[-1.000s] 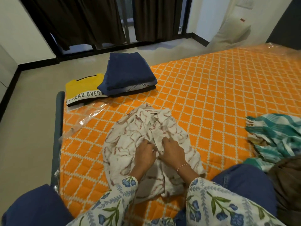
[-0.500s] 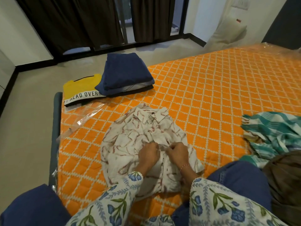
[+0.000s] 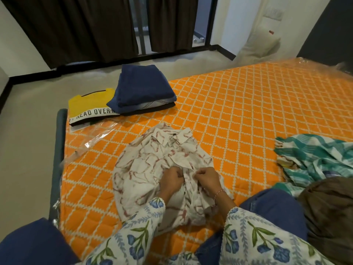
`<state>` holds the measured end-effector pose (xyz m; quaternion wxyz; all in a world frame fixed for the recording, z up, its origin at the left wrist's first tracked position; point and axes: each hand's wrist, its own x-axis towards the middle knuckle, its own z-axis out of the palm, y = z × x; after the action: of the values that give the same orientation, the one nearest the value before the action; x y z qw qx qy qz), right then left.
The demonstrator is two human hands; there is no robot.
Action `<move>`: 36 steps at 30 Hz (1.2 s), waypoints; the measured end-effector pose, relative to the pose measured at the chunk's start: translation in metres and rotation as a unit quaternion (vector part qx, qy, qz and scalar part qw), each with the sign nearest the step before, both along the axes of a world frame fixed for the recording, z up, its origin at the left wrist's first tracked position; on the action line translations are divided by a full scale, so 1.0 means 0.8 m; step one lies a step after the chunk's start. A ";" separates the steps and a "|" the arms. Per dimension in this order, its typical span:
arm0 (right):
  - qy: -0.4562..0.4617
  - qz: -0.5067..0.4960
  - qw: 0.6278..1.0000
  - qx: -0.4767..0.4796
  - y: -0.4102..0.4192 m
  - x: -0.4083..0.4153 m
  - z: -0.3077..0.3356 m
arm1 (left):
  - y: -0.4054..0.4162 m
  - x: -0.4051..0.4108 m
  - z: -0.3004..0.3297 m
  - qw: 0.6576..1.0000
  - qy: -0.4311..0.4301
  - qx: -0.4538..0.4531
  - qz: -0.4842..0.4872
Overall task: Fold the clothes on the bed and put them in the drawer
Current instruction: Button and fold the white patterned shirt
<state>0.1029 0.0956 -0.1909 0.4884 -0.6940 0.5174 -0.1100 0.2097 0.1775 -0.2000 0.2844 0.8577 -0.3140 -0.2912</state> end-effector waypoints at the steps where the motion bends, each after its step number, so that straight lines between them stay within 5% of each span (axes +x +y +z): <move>1: -0.005 -0.004 1.000 -0.005 0.001 0.001 0.003 | 0.003 0.004 0.001 0.999 0.024 -0.013 0.018; 11: -0.006 -0.039 0.997 -0.062 0.032 0.028 0.036 | 0.034 0.005 0.047 0.959 0.192 -0.132 0.163; 20: -0.049 0.028 0.996 -0.066 0.047 0.024 0.044 | 0.036 -0.008 0.055 0.963 0.109 -0.176 0.175; 36: -0.096 -0.013 0.990 -0.102 0.062 0.017 0.046 | 0.036 -0.021 0.055 0.951 0.131 -0.204 0.191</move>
<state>0.1168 0.1455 -0.1538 0.4608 -0.7197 0.4632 -0.2348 0.1929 0.2064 -0.1557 0.5419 0.7799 -0.1570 -0.2710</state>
